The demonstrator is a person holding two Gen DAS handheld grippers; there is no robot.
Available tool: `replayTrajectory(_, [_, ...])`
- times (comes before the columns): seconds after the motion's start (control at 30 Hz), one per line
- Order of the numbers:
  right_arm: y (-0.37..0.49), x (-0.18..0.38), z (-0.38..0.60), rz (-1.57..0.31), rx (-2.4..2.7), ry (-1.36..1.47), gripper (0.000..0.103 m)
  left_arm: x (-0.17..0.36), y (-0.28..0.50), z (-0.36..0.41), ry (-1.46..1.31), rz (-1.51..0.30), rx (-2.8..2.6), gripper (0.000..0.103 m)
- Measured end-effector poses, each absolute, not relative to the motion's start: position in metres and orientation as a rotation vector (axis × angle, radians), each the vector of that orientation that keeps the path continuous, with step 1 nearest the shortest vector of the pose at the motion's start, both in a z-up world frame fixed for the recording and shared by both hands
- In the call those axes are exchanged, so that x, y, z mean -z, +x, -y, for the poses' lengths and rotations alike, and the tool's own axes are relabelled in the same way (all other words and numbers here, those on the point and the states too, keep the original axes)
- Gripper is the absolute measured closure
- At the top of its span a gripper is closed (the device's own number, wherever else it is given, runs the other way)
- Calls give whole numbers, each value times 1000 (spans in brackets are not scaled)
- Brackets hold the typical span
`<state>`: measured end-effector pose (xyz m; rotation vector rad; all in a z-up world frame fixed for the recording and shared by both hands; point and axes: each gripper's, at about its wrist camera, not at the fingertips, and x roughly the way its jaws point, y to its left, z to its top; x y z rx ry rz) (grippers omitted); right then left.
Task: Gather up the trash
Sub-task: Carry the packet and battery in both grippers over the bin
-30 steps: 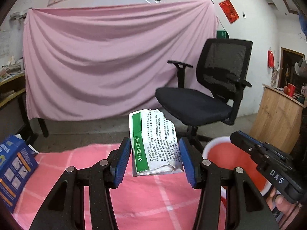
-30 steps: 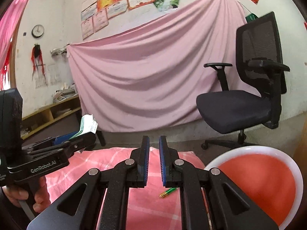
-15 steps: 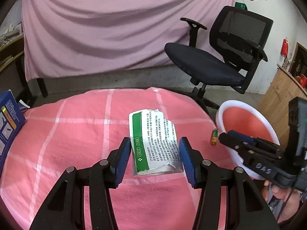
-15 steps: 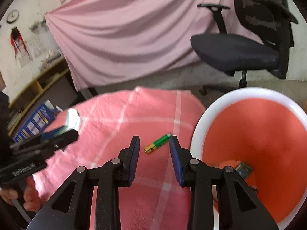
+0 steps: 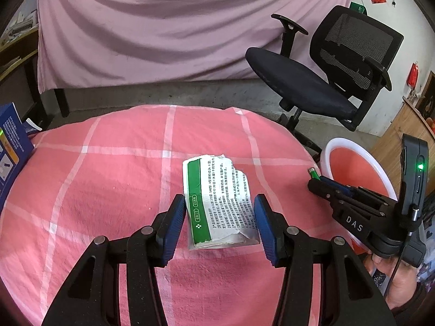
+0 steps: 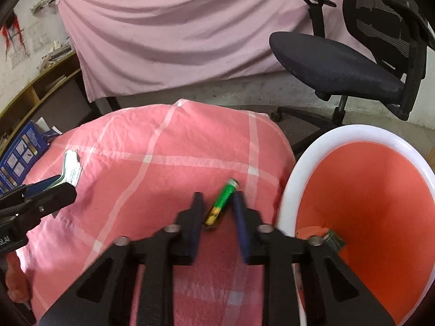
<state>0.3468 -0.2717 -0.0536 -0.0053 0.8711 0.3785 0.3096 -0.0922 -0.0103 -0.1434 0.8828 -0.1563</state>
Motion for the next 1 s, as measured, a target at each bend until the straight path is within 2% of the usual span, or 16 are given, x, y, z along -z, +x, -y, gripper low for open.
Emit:
replayTrajectory(0.03, [347, 53, 273, -865, -382, 0, 95, 10, 310, 94, -139, -880, 157, 57])
replayTrajectory(0.27, [329, 33, 282, -732, -407, 40, 95, -2, 298, 103, -113, -802, 160, 57])
replayTrajectory(0.53, [267, -43, 319, -275, -416, 103, 95, -45, 285, 136, -91, -578, 231, 57])
replayTrajectory(0.67, [240, -67, 343, -125, -348, 105, 95, -70, 273, 163, -60, -439, 299, 57])
replayTrajectory(0.83, [220, -80, 378, -25, -245, 133, 95, -90, 260, 206, 7, -327, 400, 57])
replayTrajectory(1.0, [216, -79, 414, -17, -151, 181, 95, -95, 256, 249, 75, -301, 481, 57])
